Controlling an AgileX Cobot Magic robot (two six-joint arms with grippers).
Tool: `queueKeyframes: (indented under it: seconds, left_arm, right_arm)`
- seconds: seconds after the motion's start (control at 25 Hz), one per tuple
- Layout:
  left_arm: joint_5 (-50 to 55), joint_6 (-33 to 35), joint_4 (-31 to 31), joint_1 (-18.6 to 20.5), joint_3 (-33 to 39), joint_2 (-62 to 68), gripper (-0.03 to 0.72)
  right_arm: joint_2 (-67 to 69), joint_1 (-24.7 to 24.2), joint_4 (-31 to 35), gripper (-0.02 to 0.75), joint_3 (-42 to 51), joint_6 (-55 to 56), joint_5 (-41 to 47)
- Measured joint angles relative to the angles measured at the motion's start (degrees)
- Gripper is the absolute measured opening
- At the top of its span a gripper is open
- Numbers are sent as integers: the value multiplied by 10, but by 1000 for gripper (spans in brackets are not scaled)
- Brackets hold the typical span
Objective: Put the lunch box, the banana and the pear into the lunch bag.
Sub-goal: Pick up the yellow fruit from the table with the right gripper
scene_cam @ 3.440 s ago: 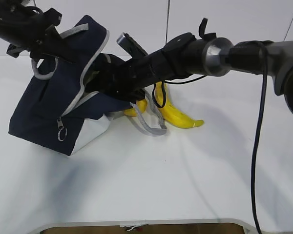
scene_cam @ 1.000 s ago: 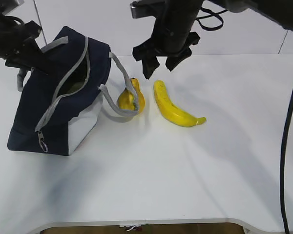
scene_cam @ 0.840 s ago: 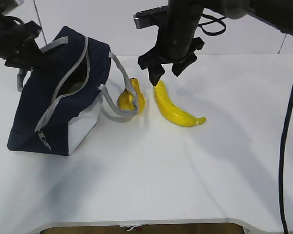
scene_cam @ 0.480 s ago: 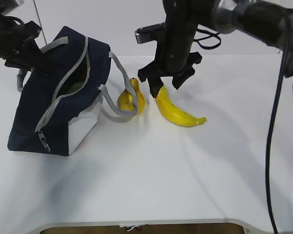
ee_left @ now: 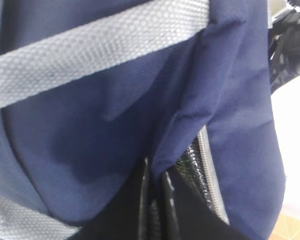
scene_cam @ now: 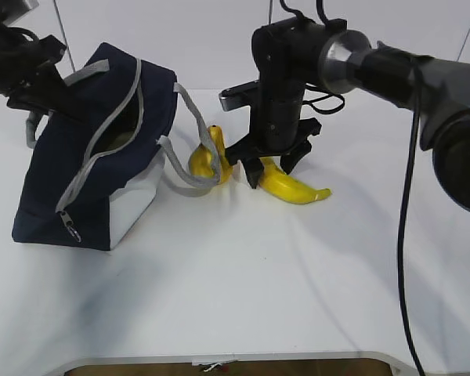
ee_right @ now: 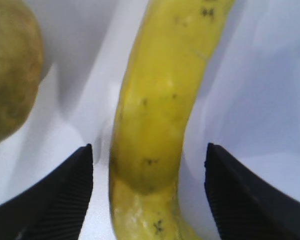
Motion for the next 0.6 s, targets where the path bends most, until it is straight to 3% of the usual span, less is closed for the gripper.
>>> queueKeyframes:
  seconds: [0.2, 0.28, 0.44, 0.6]
  left_arm:
    - [0, 0, 2, 0, 0, 0, 4]
    - [0, 0, 2, 0, 0, 0, 4]
    - [0, 0, 3, 0, 0, 0, 4]
    - [0, 0, 3, 0, 0, 0, 4]
  right_arm:
    - [2, -5, 2, 535, 0, 6, -1]
    - [2, -7, 3, 482, 0, 7, -1]
    - [2, -7, 3, 298, 0, 9, -2]
    - [0, -7, 13, 272, -6, 12, -2]
